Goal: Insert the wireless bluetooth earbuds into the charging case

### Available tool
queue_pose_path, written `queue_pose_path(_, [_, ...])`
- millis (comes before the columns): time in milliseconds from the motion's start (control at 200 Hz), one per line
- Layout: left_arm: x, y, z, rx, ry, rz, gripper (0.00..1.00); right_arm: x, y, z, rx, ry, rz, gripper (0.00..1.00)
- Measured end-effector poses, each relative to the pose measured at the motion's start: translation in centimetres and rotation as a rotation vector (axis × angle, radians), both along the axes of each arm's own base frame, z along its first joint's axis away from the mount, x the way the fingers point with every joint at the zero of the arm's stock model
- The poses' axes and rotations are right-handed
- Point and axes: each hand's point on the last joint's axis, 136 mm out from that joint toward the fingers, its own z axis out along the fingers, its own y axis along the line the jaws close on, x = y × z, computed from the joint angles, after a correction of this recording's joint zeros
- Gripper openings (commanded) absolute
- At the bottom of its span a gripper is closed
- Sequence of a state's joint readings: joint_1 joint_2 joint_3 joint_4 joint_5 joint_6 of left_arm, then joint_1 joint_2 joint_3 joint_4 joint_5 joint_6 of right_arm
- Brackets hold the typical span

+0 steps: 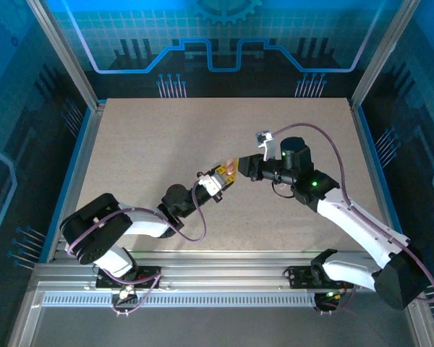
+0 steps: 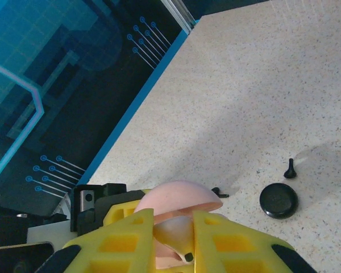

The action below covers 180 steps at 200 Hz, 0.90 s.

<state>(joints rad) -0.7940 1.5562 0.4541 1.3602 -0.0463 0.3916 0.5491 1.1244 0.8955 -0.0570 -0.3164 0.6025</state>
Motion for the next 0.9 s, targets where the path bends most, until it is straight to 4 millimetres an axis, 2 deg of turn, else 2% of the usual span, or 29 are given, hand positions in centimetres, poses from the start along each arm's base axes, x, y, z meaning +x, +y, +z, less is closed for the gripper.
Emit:
queue_pose_path(140, [0.0,0.1,0.2,-0.003,-0.002,0.002,0.15,-0.5,-0.3,0.8,0.021,-0.031,-0.004,0.21])
queue_pose_path(900, [-0.1,0.1,0.3,-0.006,-0.005,0.001,0.15,-0.4,0.8,-0.2,0.014,-0.018,0.009,0.21])
